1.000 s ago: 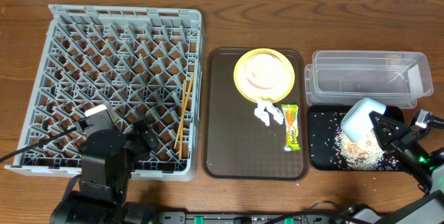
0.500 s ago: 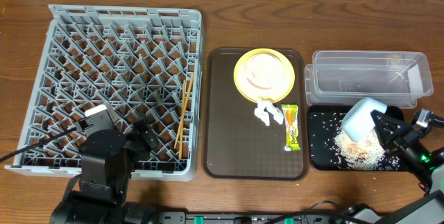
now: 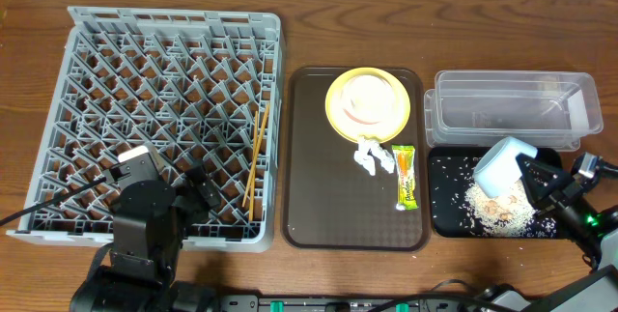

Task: Sort waste into correct bins and load items into the dishwasher
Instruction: 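Tip the bowl over the black tray and pour out the rice, then carry the empty bowl back and set it on the brown tray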

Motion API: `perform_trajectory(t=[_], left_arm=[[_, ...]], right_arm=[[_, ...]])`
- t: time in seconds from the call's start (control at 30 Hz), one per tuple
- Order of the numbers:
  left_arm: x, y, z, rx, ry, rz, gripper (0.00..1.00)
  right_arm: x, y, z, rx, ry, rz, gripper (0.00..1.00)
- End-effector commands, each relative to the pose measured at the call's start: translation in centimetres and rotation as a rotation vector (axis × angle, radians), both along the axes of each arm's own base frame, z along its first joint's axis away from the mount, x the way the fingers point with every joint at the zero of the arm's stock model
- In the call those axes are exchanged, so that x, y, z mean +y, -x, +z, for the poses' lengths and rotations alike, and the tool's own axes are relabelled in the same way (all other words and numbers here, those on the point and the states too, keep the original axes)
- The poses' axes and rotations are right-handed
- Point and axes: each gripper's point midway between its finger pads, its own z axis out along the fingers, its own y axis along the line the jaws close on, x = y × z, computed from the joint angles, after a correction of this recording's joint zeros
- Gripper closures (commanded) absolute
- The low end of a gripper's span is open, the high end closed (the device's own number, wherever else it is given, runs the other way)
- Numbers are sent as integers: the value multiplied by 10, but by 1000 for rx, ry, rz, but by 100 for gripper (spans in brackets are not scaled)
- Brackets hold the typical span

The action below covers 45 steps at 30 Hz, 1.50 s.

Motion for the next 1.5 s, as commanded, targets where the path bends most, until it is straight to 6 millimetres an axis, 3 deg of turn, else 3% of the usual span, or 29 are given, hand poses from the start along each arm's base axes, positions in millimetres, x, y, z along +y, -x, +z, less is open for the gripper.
perform_trajectory(t=[0.0,0.37,0.57,0.77,0.93,1.1,1.27,1.47], left_arm=[[3,0,4,-12,-5,17,5],[3,0,4,-12,-5,17,5],[3,0,4,-13,-5,17,4],[3,0,4,-13,-5,17,5],[3,0,4,-12,-5,17,4],[3,0,4,-13,-5,17,5],[3,0,4,-13,-5,17,5],[3,0,4,-13,-5,17,5]], right_arm=[[-2,1,8,-32,-23,-15,99],[1,0,13,-4,-60,0,99],[24,-14,19,65,116,135,99],[80,-17,38,72,384,359,99],[136,-3,45,29,557,545,99],[181,11,23,82,779,661,99],[235,31,4,3,1014,797,99],[285,43,-17,-54,1194,822,99]])
